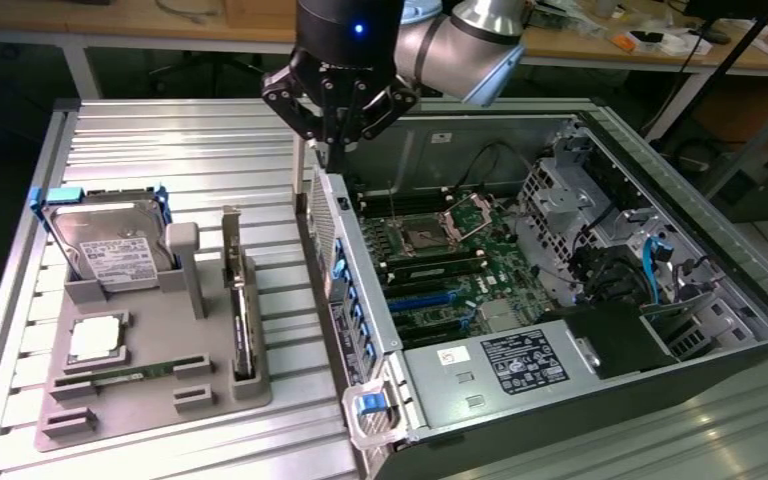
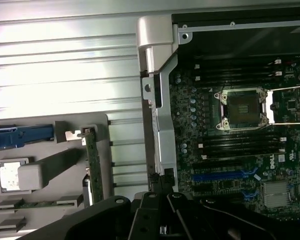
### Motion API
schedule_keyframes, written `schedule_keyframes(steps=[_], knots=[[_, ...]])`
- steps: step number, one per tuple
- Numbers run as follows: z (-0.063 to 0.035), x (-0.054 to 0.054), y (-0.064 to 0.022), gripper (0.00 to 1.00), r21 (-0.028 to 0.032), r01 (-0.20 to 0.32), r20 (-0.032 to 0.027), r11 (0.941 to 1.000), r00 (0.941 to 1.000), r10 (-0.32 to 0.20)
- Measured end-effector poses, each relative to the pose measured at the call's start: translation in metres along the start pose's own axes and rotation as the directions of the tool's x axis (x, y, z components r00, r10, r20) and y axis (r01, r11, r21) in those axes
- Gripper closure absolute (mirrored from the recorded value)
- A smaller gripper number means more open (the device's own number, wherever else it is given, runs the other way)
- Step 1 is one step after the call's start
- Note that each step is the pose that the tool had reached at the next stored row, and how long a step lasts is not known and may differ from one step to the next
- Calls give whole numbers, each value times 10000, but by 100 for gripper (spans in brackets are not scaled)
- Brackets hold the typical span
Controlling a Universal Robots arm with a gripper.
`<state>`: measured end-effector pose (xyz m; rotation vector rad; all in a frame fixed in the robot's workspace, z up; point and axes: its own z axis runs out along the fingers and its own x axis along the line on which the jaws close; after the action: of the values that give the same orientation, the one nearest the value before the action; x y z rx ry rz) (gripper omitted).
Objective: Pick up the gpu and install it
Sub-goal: 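Reach for the gpu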
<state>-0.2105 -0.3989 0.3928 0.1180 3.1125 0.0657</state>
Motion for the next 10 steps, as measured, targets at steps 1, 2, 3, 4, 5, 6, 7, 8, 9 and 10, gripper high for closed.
schedule_keyframes(steps=[1,2,3,4,5,6,7,8,9,10], knots=[[0,9,-1,89,0,0,1,10000,10000,0],[0,19,-1,89,-1,0,0,10000,10000,0],[0,28,-2,89,0,0,1,10000,10000,0],[-1,36,-3,89,0,0,0,10000,10000,0],[-1,44,-3,89,0,0,0,10000,10000,0],[-1,54,-4,89,-1,0,1,10000,10000,0],[-1,63,-5,89,-1,1,1,10000,10000,-1],[-1,72,-5,89,0,0,1,10000,10000,0],[-2,80,-6,89,-1,0,0,10000,10000,0],[-2,89,-7,89,0,0,1,10000,10000,0]])
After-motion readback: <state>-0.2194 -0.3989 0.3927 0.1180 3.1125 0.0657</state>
